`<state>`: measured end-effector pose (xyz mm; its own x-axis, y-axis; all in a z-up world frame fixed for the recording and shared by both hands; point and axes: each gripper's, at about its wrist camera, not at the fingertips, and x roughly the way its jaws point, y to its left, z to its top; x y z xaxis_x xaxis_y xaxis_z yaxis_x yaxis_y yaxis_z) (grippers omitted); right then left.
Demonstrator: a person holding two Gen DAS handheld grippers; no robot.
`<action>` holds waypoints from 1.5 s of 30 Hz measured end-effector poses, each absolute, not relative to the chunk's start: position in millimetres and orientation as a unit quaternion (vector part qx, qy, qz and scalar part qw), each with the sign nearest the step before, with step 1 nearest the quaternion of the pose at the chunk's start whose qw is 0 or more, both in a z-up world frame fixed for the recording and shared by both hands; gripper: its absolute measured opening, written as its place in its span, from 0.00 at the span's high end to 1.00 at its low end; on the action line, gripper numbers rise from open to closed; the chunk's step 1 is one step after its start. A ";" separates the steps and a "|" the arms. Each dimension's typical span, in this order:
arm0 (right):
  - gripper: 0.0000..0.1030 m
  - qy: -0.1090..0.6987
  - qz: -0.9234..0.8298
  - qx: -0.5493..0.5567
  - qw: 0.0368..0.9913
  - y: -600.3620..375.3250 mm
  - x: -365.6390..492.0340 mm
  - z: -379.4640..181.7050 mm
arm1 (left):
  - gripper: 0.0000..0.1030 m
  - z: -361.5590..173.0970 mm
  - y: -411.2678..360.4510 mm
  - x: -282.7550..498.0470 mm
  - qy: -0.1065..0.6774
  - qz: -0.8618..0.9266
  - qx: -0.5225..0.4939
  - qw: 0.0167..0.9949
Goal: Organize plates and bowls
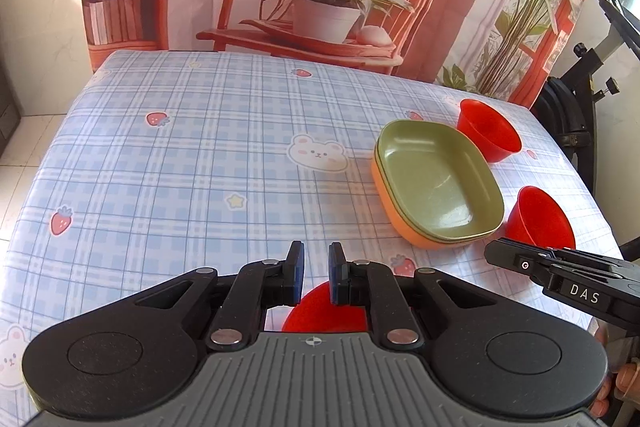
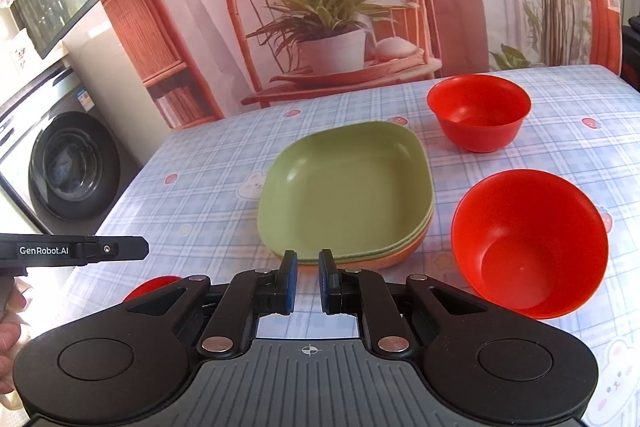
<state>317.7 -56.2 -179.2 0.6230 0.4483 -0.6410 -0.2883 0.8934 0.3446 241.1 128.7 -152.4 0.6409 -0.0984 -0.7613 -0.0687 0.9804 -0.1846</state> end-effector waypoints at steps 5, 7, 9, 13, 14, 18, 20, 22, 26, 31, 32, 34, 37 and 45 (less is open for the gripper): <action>0.83 0.386 0.247 0.081 0.885 -32.1 304.8 -175.4 | 0.87 -161.3 144.2 223.9 0.447 0.003 -0.114 0.887; 0.83 0.384 0.256 0.073 0.884 -26.2 300.7 -173.0 | 0.87 -161.6 147.1 220.0 0.450 -0.001 -0.129 0.884; 0.83 0.385 0.262 0.070 0.882 -23.1 298.6 -172.8 | 0.86 -163.9 146.8 217.4 0.455 -0.005 -0.138 0.880; 0.82 0.393 0.266 0.068 0.878 -20.9 297.3 -174.2 | 0.85 -169.2 141.1 215.2 0.467 -0.007 -0.129 0.875; 0.82 0.394 0.269 0.067 0.877 -20.3 296.9 -174.5 | 0.85 -169.8 141.1 215.4 0.469 -0.008 -0.129 0.874; 0.81 0.400 0.277 0.064 0.871 -18.0 296.9 -176.7 | 0.84 -174.2 141.1 216.5 0.478 -0.006 -0.129 0.869; 0.81 0.412 0.281 0.063 0.864 -15.8 298.6 -181.1 | 0.84 -177.3 138.9 218.1 0.482 -0.004 -0.126 0.867; 0.81 0.426 0.282 0.063 0.857 -14.0 299.4 -186.0 | 0.85 -179.0 138.3 218.8 0.483 -0.003 -0.126 0.866; 0.80 0.445 0.283 0.069 0.847 -14.2 301.1 -192.1 | 0.85 -183.2 137.5 220.5 0.490 -0.004 -0.127 0.862; 0.81 0.457 0.293 0.067 0.837 -12.3 299.9 -195.2 | 0.85 -186.0 137.0 220.1 0.502 -0.004 -0.130 0.855; 0.81 0.459 0.294 0.066 0.836 -11.4 299.4 -195.7 | 0.85 -187.2 136.1 219.4 0.506 -0.004 -0.130 0.853; 0.81 0.460 0.296 0.068 0.834 -12.5 298.0 -195.1 | 0.85 -188.1 135.1 218.5 0.508 -0.003 -0.131 0.851; 0.81 0.466 0.295 0.072 0.831 -14.0 298.5 -194.8 | 0.85 -187.3 134.6 217.3 0.508 -0.004 -0.133 0.851; 0.91 0.469 0.302 0.078 0.826 -15.5 296.8 -194.5 | 0.91 -184.4 133.4 216.2 0.497 -0.004 -0.136 0.857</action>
<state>296.8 -15.5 -194.5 0.3770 0.5723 -0.7283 -0.4267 0.8052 0.4118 216.2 133.4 -184.4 0.5059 -0.1422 -0.8508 -0.1277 0.9631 -0.2369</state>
